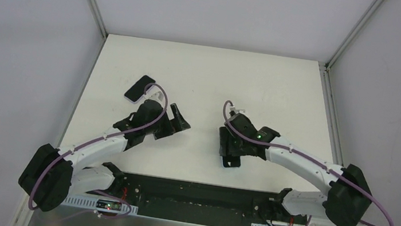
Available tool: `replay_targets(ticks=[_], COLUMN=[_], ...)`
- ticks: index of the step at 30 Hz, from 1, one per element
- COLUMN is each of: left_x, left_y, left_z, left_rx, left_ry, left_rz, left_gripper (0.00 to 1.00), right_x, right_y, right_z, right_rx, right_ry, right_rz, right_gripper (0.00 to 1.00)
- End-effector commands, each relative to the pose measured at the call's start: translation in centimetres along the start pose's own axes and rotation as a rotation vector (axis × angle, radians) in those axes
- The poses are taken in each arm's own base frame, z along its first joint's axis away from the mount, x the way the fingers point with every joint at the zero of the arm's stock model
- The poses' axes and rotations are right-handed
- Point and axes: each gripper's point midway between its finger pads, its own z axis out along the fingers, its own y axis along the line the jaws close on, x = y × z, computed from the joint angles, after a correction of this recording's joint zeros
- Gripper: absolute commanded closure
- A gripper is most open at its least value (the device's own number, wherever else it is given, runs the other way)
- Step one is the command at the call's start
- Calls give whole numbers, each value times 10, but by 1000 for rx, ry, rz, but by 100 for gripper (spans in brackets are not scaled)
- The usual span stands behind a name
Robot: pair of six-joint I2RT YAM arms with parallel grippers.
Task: Take the phone out of the phone case
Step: Pick up the phone at the center of the board.
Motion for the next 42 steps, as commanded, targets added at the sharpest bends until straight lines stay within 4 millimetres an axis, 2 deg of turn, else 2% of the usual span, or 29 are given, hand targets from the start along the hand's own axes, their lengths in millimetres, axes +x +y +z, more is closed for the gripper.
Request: replay_targets(ticks=[1, 5, 9, 12, 17, 23, 26, 36, 42], left_x=[-4, 12, 25, 28, 34, 42, 47, 61, 68], left_y=[-74, -112, -134, -140, -150, -150, -155, -175, -186], left_z=[-1, 0, 4, 10, 10, 16, 18, 20, 19], left_rx=[335, 433, 453, 444, 458, 446, 455, 493, 533], left_ry=[24, 66, 77, 88, 87, 101, 120, 158, 183], left_rz=[48, 118, 172, 165, 204, 222, 231, 256, 255], left_gripper=[1, 1, 1, 2, 4, 8, 15, 27, 46], right_x=[-5, -2, 1, 2, 4, 3, 3, 0, -4], right_y=[19, 30, 33, 33, 35, 38, 40, 48, 49], right_z=[-28, -44, -55, -59, -64, -68, -70, -76, -79], right_rx=[-113, -185, -214, -219, -232, -247, -262, -297, -305], right_ry=[-104, -156, -176, -182, -185, -193, -198, -209, -230], right_rz=[-36, -51, -60, -64, -65, -61, -53, -37, -26], right_gripper=[100, 100, 100, 100, 100, 100, 100, 100, 100])
